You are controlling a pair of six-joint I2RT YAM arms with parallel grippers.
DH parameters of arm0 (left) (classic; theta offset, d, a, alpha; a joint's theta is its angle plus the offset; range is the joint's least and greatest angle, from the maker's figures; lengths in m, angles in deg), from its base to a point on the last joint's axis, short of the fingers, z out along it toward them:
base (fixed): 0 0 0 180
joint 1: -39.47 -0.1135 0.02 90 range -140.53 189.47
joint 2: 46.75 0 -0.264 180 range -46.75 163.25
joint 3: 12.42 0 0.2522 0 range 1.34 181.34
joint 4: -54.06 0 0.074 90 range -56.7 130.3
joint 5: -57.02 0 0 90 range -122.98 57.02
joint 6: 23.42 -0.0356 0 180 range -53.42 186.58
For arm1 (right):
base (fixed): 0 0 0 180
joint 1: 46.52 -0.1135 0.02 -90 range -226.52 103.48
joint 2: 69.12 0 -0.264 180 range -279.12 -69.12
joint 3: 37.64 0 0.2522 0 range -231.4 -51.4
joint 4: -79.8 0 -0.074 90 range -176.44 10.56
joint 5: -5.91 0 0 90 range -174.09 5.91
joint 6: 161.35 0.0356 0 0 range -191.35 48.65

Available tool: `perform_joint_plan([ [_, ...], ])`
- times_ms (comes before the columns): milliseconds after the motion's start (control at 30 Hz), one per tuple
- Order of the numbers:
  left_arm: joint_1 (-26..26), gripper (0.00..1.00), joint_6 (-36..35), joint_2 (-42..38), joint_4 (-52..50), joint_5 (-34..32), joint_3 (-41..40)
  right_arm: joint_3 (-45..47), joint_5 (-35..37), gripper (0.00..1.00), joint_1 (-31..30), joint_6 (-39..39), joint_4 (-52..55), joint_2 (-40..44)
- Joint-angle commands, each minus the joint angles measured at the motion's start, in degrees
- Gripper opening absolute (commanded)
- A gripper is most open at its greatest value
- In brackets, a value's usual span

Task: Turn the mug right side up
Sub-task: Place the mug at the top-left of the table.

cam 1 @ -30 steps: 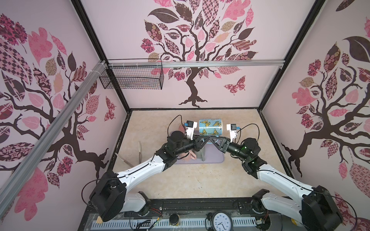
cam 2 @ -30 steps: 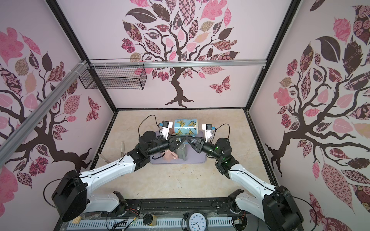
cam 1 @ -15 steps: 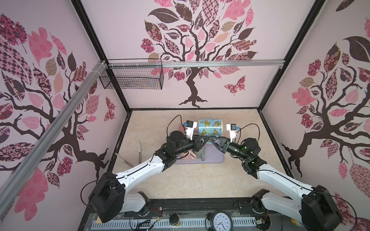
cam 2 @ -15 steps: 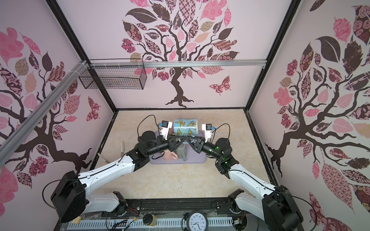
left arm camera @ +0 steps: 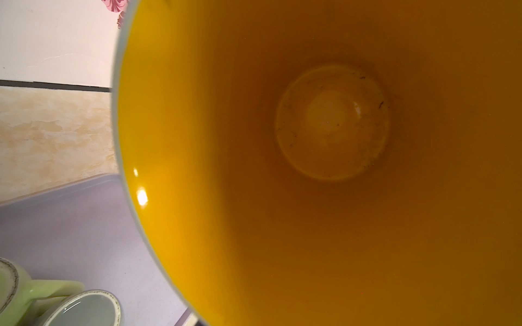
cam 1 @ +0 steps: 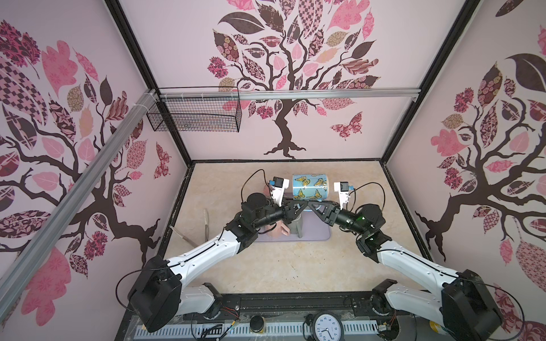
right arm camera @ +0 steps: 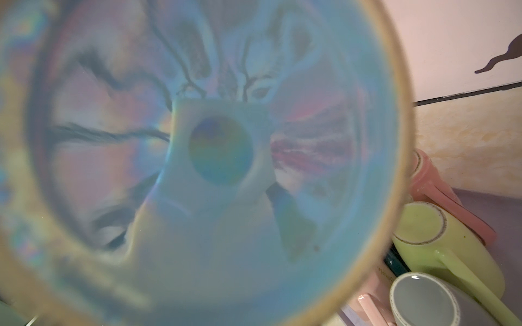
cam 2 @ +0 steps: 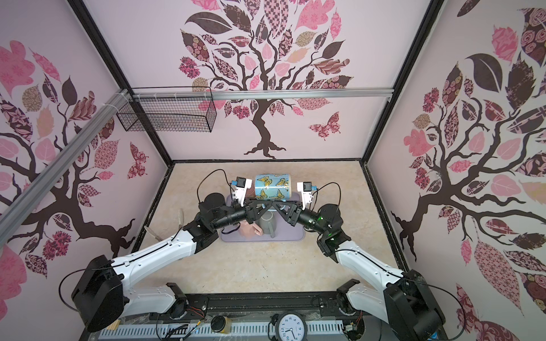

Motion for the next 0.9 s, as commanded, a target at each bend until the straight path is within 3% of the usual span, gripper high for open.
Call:
perform_joint_plan([
  [0,3.25,0.00,-4.26,-3.51,11.80,13.55,0.63,-2.12,0.38,0.13,-0.79,-0.22,5.77,-2.52],
  [33,3.26,0.00,-4.50,-3.46,11.23,13.22,0.69,-2.33,0.52,0.20,-0.80,-0.51,6.21,-2.53],
  [67,3.24,0.00,-4.69,-3.49,10.43,12.53,0.78,-2.49,0.82,0.36,-0.79,-0.91,7.02,-2.53],
  [233,3.26,0.00,-6.59,-3.86,3.98,6.55,2.00,-2.87,2.01,0.74,-0.76,-2.93,9.37,-1.59],
  [467,3.27,0.00,-7.51,-3.00,-0.39,3.13,3.37,-3.22,2.86,0.78,-0.73,-4.42,10.87,-1.07],
  [633,3.31,0.00,-10.18,-3.42,-9.06,-4.40,5.64,-2.60,4.24,0.87,-0.80,-5.29,11.21,-0.53],
  [767,3.25,0.00,-10.60,-3.79,-9.46,-5.69,5.75,-2.08,5.90,0.98,-0.73,-6.28,12.15,0.43],
  [867,3.29,0.00,-10.42,-3.69,-9.84,-6.55,5.95,-1.84,6.71,0.99,-0.73,-7.28,12.95,1.32],
])
